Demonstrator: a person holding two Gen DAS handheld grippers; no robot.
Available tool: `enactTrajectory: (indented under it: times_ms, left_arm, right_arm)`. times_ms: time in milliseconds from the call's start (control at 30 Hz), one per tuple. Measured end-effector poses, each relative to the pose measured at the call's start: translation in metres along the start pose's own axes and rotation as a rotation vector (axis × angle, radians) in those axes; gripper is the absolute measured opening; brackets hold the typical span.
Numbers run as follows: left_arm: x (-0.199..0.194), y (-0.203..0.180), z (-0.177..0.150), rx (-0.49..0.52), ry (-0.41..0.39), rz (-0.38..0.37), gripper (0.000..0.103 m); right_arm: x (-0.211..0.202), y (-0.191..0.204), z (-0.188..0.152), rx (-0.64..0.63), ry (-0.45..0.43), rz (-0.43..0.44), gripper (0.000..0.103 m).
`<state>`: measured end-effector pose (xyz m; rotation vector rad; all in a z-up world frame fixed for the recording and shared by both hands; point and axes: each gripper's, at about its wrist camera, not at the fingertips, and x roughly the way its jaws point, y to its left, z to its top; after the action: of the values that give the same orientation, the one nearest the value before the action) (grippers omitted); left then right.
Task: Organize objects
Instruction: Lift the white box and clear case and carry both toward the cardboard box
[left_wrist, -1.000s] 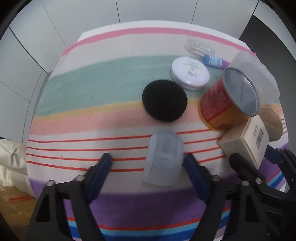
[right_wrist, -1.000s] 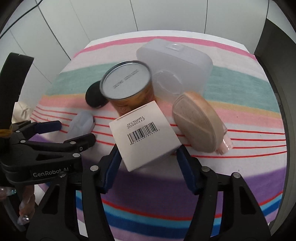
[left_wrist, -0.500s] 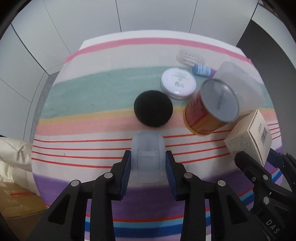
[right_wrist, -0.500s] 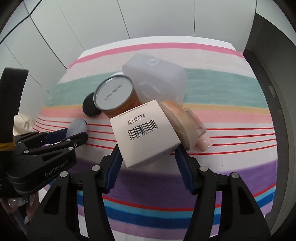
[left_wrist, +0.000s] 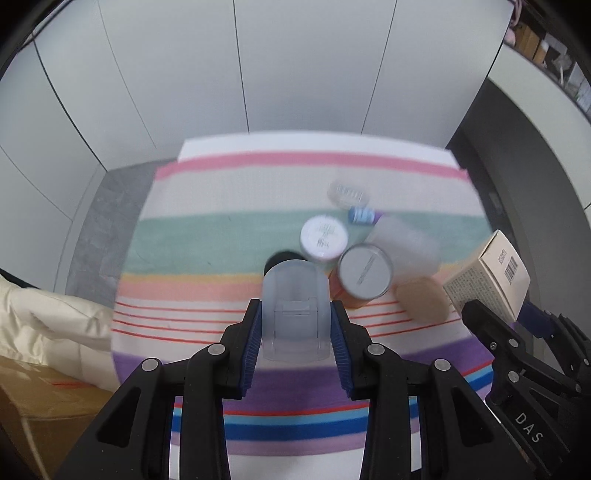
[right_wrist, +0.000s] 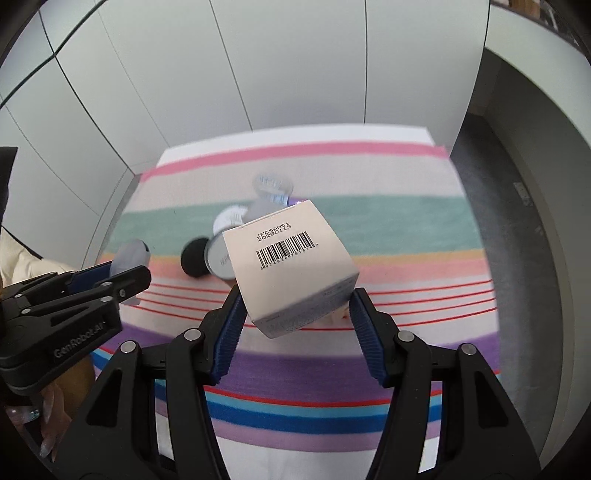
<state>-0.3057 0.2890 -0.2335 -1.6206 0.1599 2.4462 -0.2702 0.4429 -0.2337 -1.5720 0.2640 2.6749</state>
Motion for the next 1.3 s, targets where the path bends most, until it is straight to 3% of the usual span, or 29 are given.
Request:
enactTrajectory:
  times_ms: [300,700,967,1300]
  left_arm:
    - [-0.090,-0.002,0.019,0.006,-0.124,0.037,0.037]
    - [-0.185,0.019,0.028,0.004,-0.198,0.107,0.037]
    - [-0.204,0.033,0.018,-0.027,-0.193,0.095,0.037]
    - [-0.223,0.042,-0.020,-0.031,-0.178,0.080,0.037]
  right_arm:
    - [-0.088,0.012,0.029,-0.014,-0.116,-0.033,0.060]
    - [-0.187,0.035,0.060,-0.016,-0.218,0.000,0.060]
    - [-0.217,0.045,0.061,-0.022,-0.248,0.002,0.060]
    - [-0.236,0.039,0.042,-0.015,-0.248,0.009,0.060]
